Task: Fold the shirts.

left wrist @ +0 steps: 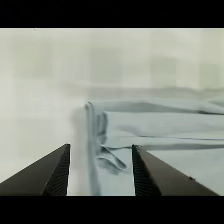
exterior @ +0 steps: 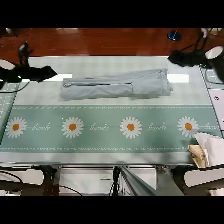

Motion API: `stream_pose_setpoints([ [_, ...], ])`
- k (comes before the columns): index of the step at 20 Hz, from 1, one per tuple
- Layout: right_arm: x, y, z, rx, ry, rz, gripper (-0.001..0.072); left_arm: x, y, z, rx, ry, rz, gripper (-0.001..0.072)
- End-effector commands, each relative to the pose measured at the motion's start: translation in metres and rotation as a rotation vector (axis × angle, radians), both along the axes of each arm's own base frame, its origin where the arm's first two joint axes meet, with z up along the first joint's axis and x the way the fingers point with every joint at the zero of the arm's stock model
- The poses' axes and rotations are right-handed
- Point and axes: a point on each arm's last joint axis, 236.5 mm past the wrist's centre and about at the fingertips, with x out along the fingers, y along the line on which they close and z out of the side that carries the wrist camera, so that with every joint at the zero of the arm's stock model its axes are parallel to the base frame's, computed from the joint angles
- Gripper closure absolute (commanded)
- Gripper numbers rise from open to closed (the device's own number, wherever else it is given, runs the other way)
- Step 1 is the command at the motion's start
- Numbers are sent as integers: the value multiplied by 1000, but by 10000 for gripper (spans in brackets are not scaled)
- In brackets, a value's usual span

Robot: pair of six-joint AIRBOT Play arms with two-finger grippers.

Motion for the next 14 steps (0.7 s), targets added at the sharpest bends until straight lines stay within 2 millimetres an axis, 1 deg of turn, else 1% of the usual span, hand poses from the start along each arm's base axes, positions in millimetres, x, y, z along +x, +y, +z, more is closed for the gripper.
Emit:
stream_pose_setpoints([
  [1, -33, -111, 48, -332, 121, -129, 245, -9, 61, 47, 154, -10, 53, 234],
  [2, -44, -128, 42, -336, 182, -128, 224, -14, 71, 54, 194, 0, 61, 233],
  [3, -57, -138, 26, -297, 265, -121, 181, -19, 77, 57, 224, 12, 62, 233],
  [4, -71, -142, 4, -226, 352, -114, 109, -22, 77, 58, 227, 22, 56, 234],
  [5, -81, -136, -17, -145, 422, -80, 104, -24, 75, 56, 218, 36, 55, 233],
  [6, -91, -126, -37, -51, 488, -37, 103, -26, 73, 54, 204, 52, 60, 234],
  [7, -101, -110, -54, 64, 551, 9, 103, -28, 72, 52, 196, 62, 63, 234],
  [8, -107, -91, -66, 171, 591, 79, 103, -29, 69, 51, 195, 68, 56, 234],
  [9, -111, -77, -76, 251, 628, 120, 103, -30, 67, 51, 194, 72, 51, 233],
  [10, -111, -69, -87, 291, 650, 135, 104, -30, 64, 50, 192, 77, 44, 233],
  [12, -103, -57, -104, 318, 659, 147, 104, -31, 60, 49, 191, 83, 32, 233],
  [14, -86, -45, -116, 295, 627, 150, 105, -32, 54, 48, 190, 88, 19, 233],
])
